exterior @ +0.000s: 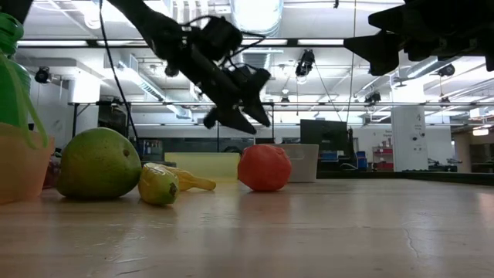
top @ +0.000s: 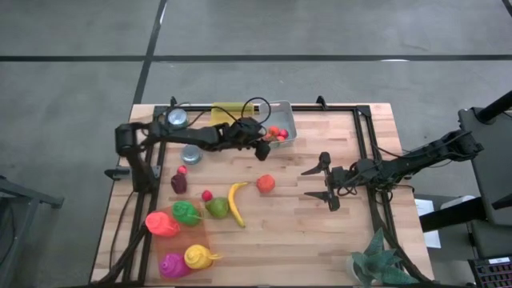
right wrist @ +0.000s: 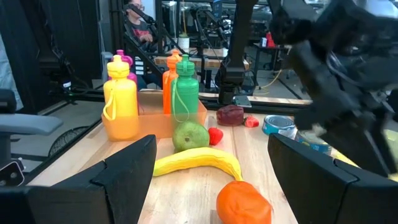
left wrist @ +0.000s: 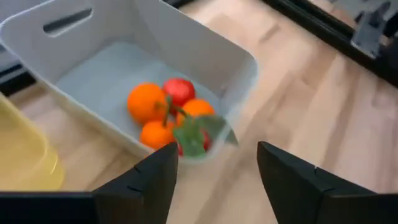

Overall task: Pick & Place Food Item
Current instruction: Put the orange into the gray bin

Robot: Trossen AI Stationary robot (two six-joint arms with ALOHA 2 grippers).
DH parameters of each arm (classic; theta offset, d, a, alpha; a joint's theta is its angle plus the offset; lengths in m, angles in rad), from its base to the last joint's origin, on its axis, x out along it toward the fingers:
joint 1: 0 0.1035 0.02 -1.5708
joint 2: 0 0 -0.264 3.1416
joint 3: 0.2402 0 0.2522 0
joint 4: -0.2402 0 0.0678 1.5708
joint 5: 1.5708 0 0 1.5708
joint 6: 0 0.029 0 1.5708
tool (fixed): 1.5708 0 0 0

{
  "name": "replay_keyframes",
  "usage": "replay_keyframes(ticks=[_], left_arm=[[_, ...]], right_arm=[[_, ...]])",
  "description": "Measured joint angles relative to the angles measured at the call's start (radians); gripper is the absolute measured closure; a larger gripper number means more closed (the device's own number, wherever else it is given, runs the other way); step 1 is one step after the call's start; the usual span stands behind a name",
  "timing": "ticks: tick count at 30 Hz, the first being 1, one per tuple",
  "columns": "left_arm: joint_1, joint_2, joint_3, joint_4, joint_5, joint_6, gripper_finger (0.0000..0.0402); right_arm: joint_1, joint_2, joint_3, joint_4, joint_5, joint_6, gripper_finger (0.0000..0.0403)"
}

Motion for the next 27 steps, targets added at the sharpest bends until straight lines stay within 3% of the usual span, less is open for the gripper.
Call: replay_keyframes(ticks=[8, 15, 21, 27], left_arm=[[-0.103, -0.123, -0.011, -0.158, 0.004, -0.014, 0.0175], [-0.24, -0.137, -0.011, -0.164, -0.14, 0.009, 0.0164], [-0.312, -0.13, -0.011, -0.162, -0.172, 0.009, 0.0103], [-0.357, -0.124, -0.011, -0.154, -0.116, 0.037, 0.004]], right_arm=[[0.0, 0.0, 0.0, 0.0, 0.0, 0.0, 0.0097], [0.0, 0.0, 0.0, 0.0, 0.0, 0.0, 0.0097], [0.0, 0.0, 0.0, 0.0, 0.0, 0.0, 0.0097], [0.0, 0.0, 0.0, 0.0, 0.0, 0.0, 0.0097]])
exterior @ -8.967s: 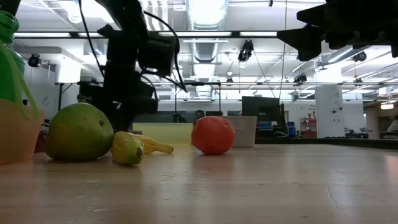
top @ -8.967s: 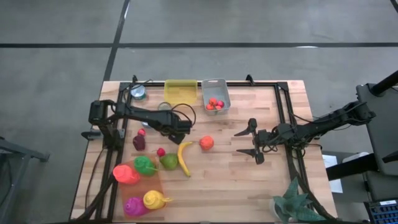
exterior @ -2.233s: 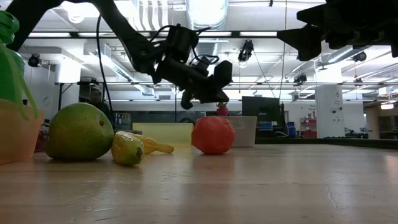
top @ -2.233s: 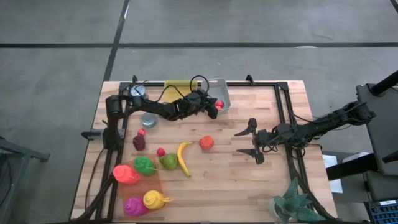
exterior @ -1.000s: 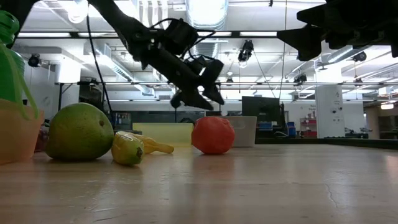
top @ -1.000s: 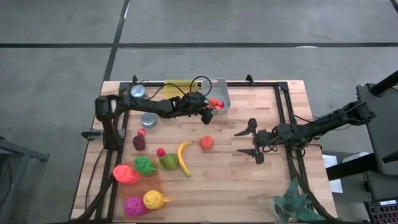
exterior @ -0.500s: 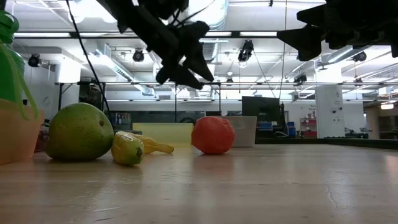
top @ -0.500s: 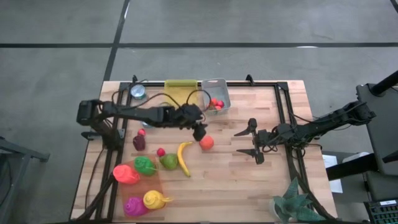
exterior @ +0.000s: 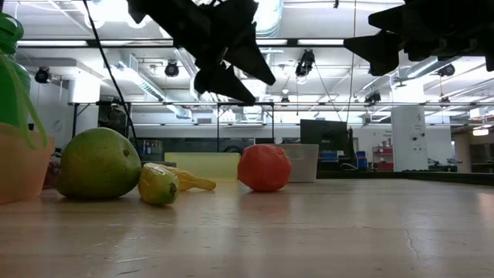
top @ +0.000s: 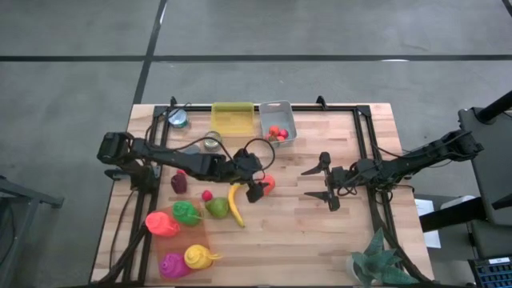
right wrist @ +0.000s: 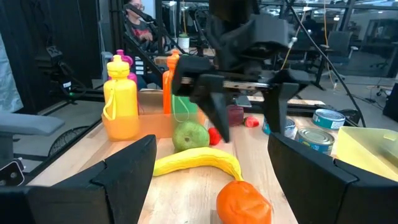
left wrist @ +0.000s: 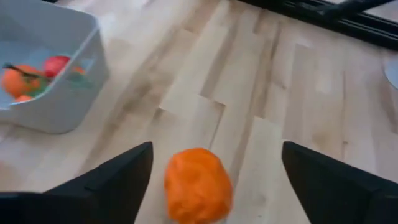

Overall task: Pick & Place Food Item
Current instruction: Put the orange into the gray bin

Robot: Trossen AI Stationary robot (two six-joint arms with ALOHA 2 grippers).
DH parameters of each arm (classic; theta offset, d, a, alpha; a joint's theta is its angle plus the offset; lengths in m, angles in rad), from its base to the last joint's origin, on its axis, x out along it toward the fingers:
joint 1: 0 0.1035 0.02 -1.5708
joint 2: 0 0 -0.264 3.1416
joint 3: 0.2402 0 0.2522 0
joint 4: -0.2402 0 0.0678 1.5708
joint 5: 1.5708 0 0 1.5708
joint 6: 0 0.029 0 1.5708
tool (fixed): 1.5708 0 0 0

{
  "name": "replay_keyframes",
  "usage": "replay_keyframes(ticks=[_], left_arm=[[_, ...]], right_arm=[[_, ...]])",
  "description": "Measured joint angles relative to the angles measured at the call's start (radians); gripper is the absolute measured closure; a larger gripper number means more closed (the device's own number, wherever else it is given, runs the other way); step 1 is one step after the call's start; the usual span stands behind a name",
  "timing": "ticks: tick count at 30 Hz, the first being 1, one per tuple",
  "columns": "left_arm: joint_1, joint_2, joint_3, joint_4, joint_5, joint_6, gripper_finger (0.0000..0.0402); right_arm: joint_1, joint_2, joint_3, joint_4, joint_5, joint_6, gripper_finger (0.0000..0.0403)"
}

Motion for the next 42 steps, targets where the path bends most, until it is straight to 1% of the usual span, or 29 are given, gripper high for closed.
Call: replay_keyframes(ticks=[4, 6, 12, 21, 38, 42], left_arm=[[-0.006, 0.037, 0.0, 0.033, 0.003, 0.002, 0.001], [-0.01, 0.065, 0.0, 0.047, 0.005, 0.002, 0.0004], [-0.008, 0.138, 0.0, 0.062, 0.049, 0.003, 0.001], [0.011, 0.141, 0.0, 0.06, 0.039, 0.04, 0.0011], [0.027, 0.263, -0.002, 0.082, 0.038, -0.001, 0.0011], [0.028, 0.274, -0.003, 0.097, 0.038, -0.002, 0.0011]], right_arm=[[0.0, 0.0, 0.0, -0.001, 0.0, 0.0, 0.0097], [0.0, 0.0, 0.0, -0.001, 0.0, 0.0, 0.0097], [0.0, 0.0, 0.0, -0.001, 0.0, 0.0, 0.0097], [0.0, 0.0, 0.0, 0.0, 0.0, 0.0, 0.0097], [0.0, 0.002, 0.0, -0.031, 0.0, 0.0, 0.0097], [0.0, 0.002, 0.0, -0.04, 0.0, 0.0, 0.0097]])
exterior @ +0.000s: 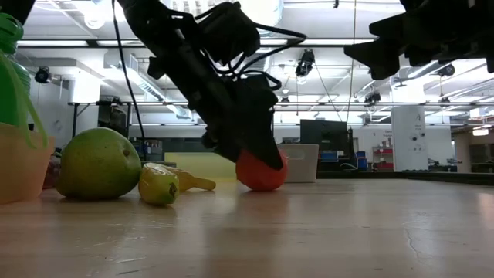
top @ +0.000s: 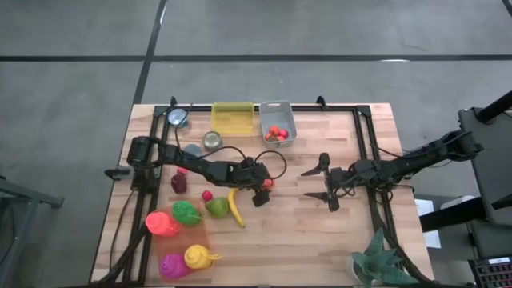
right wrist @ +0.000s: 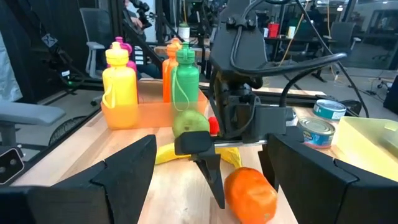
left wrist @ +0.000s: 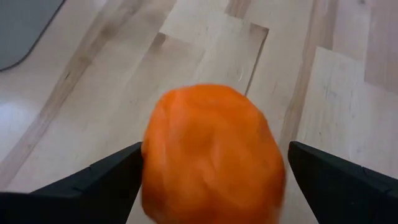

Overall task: Pick & Place Food Item
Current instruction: Put the orange into the gray bin

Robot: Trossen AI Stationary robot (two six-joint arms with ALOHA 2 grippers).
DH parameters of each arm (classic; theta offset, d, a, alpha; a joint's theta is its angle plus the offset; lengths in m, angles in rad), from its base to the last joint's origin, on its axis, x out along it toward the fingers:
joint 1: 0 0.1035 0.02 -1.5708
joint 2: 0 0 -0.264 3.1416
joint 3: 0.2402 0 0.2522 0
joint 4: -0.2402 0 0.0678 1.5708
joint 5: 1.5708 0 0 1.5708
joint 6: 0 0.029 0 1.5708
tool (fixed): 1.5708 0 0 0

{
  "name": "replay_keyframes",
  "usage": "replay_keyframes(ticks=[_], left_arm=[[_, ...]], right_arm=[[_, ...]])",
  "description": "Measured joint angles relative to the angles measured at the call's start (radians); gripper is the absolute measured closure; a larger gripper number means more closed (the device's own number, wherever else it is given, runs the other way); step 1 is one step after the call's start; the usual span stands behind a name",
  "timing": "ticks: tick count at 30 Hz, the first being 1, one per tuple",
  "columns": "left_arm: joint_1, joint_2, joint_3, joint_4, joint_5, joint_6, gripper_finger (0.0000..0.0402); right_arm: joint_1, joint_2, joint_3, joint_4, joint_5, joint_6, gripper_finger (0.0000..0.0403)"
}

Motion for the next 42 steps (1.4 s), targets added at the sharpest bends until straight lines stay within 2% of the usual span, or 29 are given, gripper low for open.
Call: replay_keyframes(ticks=[8, 18, 30, 36, 42], left_arm=[[0.0, 0.0, 0.0, 0.007, 0.002, 0.001, 0.0025], [0.0, 0.0, 0.0, 0.012, 0.002, 0.004, 0.014], [0.006, -0.034, 0.0, 0.028, -0.014, 0.016, 0.0136], [0.038, -0.122, 0.001, 0.027, -0.101, 0.025, 0.0139], [0.115, -0.204, 0.002, 0.06, -0.188, -0.013, 0.0139]], right_arm=[[0.0, 0.0, 0.0, -0.006, 0.0, 0.0, 0.0097], [0.0, 0.0, 0.0, -0.006, 0.0, 0.0, 0.0097], [0.0, 0.0, 0.0, -0.006, 0.0, 0.0, 0.0097], [0.0, 0.0, 0.001, -0.006, 0.0, 0.0, 0.0097], [0.0, 0.0, 0.001, -0.007, 0.0, 0.0, 0.0097]])
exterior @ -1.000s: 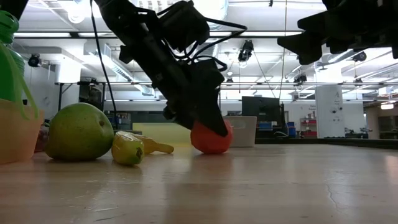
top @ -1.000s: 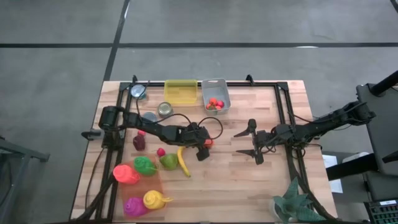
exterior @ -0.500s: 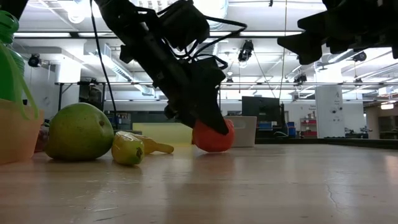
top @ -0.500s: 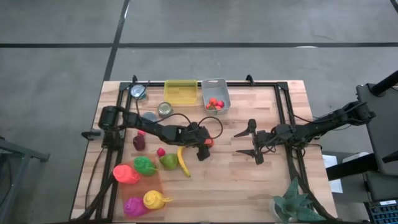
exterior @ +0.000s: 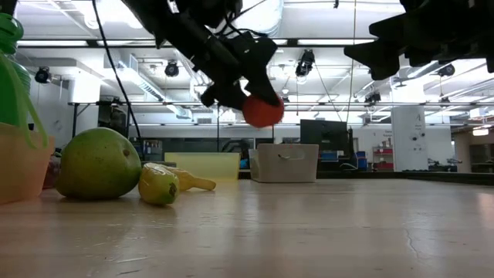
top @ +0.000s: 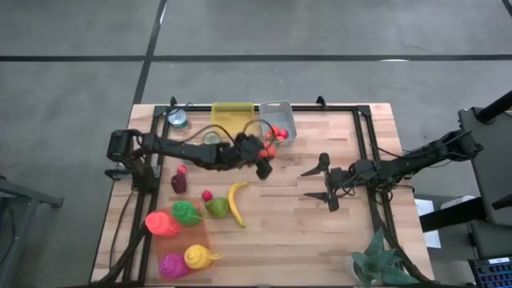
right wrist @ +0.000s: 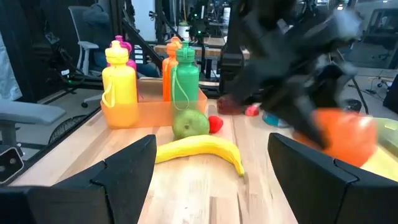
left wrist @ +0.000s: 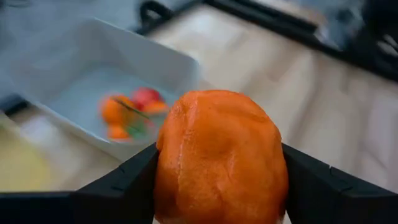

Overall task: Pick & Place Food Item
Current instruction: Put the orange into the gray bin

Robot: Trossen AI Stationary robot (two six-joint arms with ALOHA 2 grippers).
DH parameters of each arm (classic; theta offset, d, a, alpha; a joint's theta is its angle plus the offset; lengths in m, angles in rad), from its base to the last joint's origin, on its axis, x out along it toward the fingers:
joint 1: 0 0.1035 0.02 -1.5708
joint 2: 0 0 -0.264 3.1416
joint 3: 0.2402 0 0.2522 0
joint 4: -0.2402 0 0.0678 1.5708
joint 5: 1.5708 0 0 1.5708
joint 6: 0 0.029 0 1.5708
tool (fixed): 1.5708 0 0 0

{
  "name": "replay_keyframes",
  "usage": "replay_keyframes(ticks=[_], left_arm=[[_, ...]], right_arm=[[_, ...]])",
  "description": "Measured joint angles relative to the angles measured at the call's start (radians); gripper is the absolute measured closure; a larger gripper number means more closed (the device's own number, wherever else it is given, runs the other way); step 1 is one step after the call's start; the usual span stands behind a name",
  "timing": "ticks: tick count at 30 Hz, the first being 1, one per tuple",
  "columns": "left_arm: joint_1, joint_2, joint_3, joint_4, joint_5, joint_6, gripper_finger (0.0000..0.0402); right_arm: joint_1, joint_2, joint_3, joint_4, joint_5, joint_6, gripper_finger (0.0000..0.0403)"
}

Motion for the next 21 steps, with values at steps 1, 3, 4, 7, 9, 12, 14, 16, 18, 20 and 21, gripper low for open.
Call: replay_keyframes(ticks=[1, 3, 4, 7, 9, 12, 14, 16, 18, 20, 21], left_arm=[[0.017, -0.008, 0.0, 0.017, -0.011, -0.001, 0.0139], [0.055, -0.019, 0.0, 0.051, -0.021, 0.005, 0.0138], [0.077, -0.022, 0.0, 0.071, -0.023, 0.01, 0.0138], [0.139, -0.018, 0.019, 0.088, -0.012, 0.015, 0.0138], [0.184, -0.006, 0.044, 0.092, 0.004, 0.017, 0.0138], [0.242, 0.017, 0.085, 0.083, 0.028, 0.023, 0.0138], [0.274, 0.032, 0.111, 0.078, 0.041, 0.037, 0.0138], [0.304, 0.048, 0.145, 0.082, 0.052, 0.041, 0.0137], [0.328, 0.068, 0.174, 0.075, 0.068, 0.041, 0.0137], [0.352, 0.089, 0.204, 0.066, 0.096, 0.044, 0.0137], [0.362, 0.102, 0.221, 0.056, 0.112, 0.048, 0.0137]], right_arm=[[0.0, 0.0, 0.0, 0.0, 0.0, 0.0, 0.0097], [0.0, 0.0, 0.0, 0.0, 0.0, 0.0, 0.0097], [0.0, 0.0, 0.0, 0.001, 0.0, 0.0, 0.0097], [0.0, 0.0, 0.0, 0.001, 0.0, 0.0, 0.0097], [0.0, 0.0, 0.0, 0.0, 0.0, 0.0, 0.0097], [0.0, 0.0, 0.0, 0.001, 0.0, 0.0, 0.0097], [0.0, 0.0, 0.0, 0.0, 0.0, 0.0, 0.0097], [0.0, -0.001, 0.0, -0.003, 0.0, 0.0, 0.0097], [0.0, -0.001, 0.0, -0.003, 0.0, 0.0, 0.0097], [0.0, -0.001, 0.0, -0.005, 0.0, 0.0, 0.0097], [0.0, -0.001, 0.0, -0.005, 0.0, 0.0, 0.0097]])
